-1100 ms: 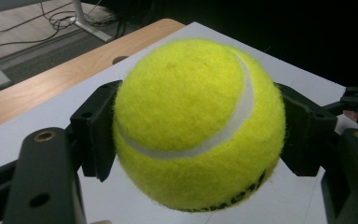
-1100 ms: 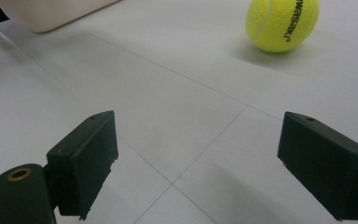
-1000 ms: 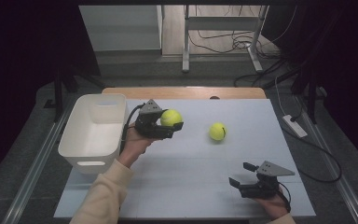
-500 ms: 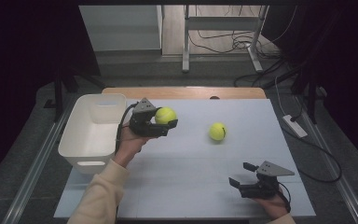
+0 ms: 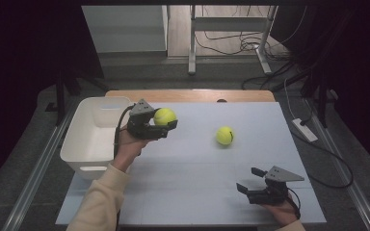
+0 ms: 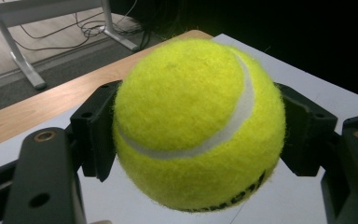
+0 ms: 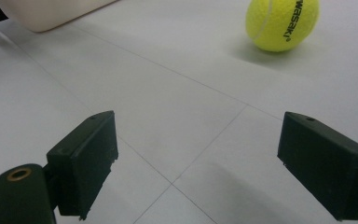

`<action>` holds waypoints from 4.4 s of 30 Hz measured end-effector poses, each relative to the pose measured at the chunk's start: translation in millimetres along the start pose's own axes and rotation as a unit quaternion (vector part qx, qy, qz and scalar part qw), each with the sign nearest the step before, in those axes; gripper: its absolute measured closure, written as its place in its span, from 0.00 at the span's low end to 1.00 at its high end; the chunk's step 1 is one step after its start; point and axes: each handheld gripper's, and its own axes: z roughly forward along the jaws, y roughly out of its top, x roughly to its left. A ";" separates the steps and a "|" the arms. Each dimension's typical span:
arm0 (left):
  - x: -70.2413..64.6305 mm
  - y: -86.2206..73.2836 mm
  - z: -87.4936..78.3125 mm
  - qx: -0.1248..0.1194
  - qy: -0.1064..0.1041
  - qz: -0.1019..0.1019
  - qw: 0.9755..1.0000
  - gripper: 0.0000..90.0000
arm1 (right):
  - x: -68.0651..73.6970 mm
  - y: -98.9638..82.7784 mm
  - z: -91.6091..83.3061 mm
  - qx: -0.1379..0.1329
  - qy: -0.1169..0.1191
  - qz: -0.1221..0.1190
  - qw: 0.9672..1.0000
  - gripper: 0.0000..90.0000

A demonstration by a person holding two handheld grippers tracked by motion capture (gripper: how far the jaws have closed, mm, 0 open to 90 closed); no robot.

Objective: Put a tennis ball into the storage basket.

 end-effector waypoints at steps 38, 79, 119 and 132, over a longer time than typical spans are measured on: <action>19.4 2.3 -22.5 -0.020 0.027 -0.020 0.999 0.29 | -0.1 0.1 -0.2 -0.001 -0.001 0.000 1.000 0.14; 45.6 -2.0 -45.3 -0.030 0.062 -0.044 0.997 0.29 | 0.3 0.1 0.0 -0.001 -0.001 -0.001 1.000 0.14; 83.1 -10.0 -63.3 -0.012 0.141 -0.081 0.987 0.29 | 0.5 0.6 -0.4 -0.005 -0.003 -0.002 1.000 0.14; 100.8 -16.0 -73.5 0.000 0.173 -0.091 0.981 0.29 | 0.6 0.6 0.0 -0.004 -0.004 -0.002 1.000 0.14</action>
